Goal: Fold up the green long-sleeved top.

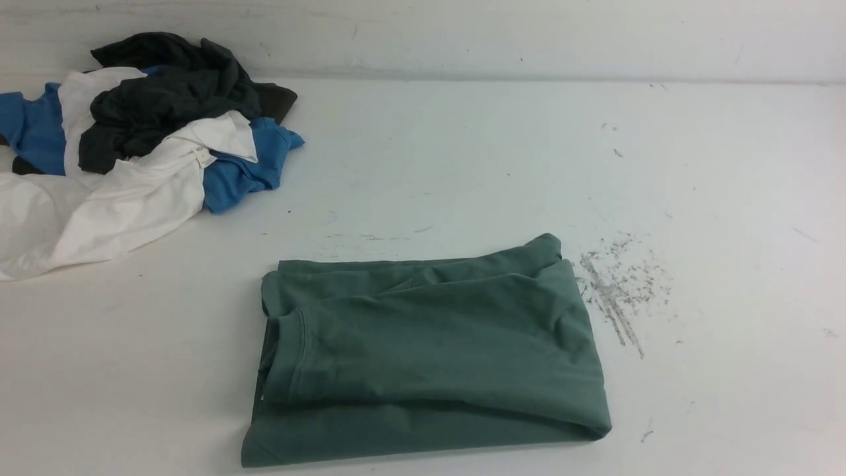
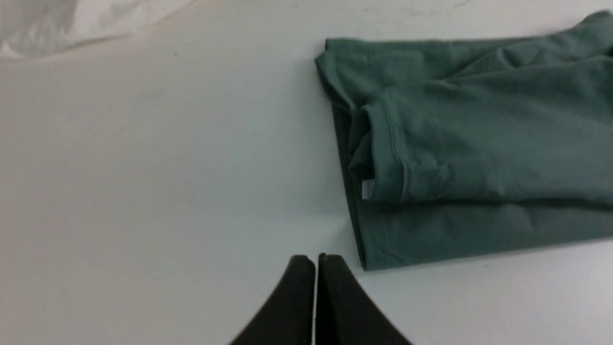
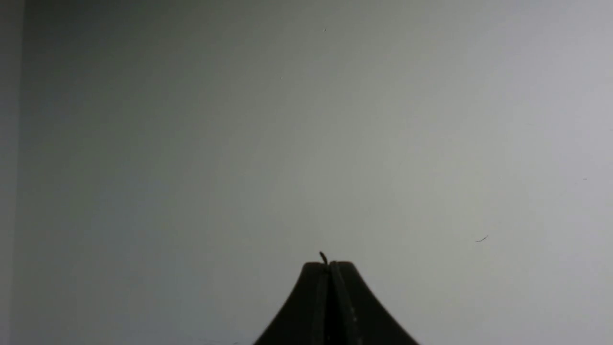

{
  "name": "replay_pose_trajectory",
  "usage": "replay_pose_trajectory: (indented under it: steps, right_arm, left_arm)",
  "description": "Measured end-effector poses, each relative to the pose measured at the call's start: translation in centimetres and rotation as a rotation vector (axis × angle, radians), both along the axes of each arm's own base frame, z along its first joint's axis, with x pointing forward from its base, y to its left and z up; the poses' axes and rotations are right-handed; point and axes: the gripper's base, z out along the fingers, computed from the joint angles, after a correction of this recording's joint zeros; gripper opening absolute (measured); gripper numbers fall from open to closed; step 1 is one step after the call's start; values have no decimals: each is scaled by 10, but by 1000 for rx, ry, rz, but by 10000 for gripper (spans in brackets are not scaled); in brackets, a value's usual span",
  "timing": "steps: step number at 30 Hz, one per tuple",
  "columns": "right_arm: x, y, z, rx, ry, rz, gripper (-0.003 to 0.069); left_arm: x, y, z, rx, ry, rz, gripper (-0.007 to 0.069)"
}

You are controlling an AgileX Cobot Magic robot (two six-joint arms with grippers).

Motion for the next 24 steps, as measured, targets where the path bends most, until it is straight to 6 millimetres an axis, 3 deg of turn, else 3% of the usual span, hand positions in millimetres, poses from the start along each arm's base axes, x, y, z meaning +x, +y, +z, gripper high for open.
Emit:
replay_pose_trajectory:
  steps: [10, 24]
  right_arm:
    - [0, 0, 0, 0, 0, 0, -15]
    - [0, 0, 0, 0, 0, 0, -15]
  left_arm:
    - [-55, 13, 11, -61, -260, -1, -4]
    - [-63, 21, 11, 60, -314, 12, -4]
